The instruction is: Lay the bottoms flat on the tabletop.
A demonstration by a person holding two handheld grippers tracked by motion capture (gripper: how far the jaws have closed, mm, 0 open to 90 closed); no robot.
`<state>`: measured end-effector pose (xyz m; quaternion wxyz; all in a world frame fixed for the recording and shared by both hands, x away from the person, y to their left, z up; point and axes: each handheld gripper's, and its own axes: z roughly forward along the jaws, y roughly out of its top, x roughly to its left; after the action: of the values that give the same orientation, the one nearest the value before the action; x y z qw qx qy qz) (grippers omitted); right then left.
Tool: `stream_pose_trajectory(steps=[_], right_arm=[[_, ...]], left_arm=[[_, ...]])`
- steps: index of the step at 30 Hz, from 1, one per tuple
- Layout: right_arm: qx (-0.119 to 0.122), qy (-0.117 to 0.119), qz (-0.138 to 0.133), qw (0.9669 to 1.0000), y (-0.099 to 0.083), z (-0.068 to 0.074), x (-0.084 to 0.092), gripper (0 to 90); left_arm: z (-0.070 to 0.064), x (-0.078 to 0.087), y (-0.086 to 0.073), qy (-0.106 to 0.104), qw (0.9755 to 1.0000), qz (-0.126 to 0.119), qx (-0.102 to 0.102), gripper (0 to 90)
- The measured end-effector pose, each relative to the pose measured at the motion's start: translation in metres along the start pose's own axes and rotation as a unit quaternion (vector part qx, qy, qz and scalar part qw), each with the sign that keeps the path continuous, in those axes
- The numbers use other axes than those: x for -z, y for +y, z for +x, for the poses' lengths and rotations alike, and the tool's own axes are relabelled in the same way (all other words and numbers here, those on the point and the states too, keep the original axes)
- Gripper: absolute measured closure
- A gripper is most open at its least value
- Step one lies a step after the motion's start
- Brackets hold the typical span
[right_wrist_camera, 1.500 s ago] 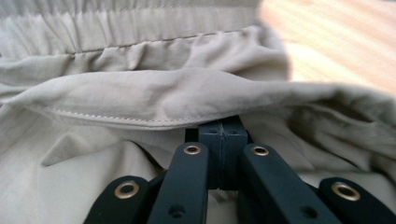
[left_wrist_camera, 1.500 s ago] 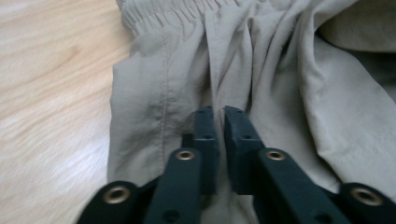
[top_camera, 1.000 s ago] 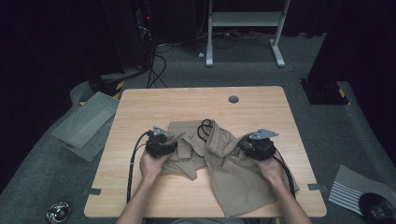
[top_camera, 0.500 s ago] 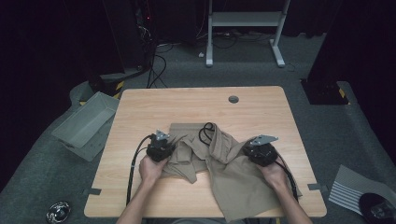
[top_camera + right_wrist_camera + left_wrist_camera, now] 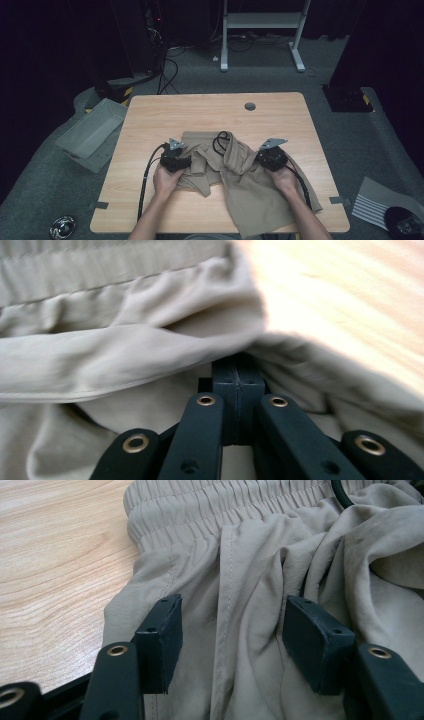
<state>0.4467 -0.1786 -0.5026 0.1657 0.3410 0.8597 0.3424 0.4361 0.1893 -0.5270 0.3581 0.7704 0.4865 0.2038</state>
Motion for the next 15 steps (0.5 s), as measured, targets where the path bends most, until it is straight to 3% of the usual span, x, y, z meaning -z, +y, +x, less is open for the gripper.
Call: stream_pose_trajectory(steps=[3, 4, 7, 9, 11, 12, 14, 15], right_arm=[[-0.017, -0.014, -0.01, 0.9997, -0.001, -0.009, 0.007, 89.9], [-0.021, -0.008, -0.012, 0.9997, -0.001, -0.01, 0.009, 88.4], [-0.014, 0.026, -0.01, 0.9995, -0.001, -0.002, 0.007, 59.6], [0.006, 0.03, 0.0, 0.9995, -0.001, 0.007, 0.0, 53.4], [0.017, 0.034, 0.008, 0.9992, -0.001, 0.011, -0.008, 59.5], [0.018, 0.044, 0.011, 0.9988, -0.001, 0.012, -0.012, 66.4], [0.027, 0.029, 0.011, 0.9992, 0.0, 0.014, -0.012, 84.6], [0.026, 0.031, 0.007, 0.9992, 0.001, 0.014, -0.01, 88.3]], left_arm=[[0.0, 0.0, 0.0, 0.001, 1.0, -0.001, 0.001, 40.4], [0.0, 0.0, 0.0, 0.001, 1.0, -0.001, 0.001, 40.2], [0.0, 0.0, -0.001, 0.003, 1.0, -0.001, 0.002, 39.5], [0.0, 0.0, -0.001, 0.003, 1.0, -0.002, 0.002, 39.1], [0.0, 0.0, -0.001, 0.003, 1.0, -0.001, 0.003, 39.0], [0.0, 0.0, -0.001, 0.003, 1.0, -0.002, 0.003, 39.0], [0.0, 0.0, -0.001, 0.003, 1.0, -0.002, 0.003, 38.9], [0.0, 0.0, -0.001, 0.003, 1.0, -0.002, 0.004, 39.0]])
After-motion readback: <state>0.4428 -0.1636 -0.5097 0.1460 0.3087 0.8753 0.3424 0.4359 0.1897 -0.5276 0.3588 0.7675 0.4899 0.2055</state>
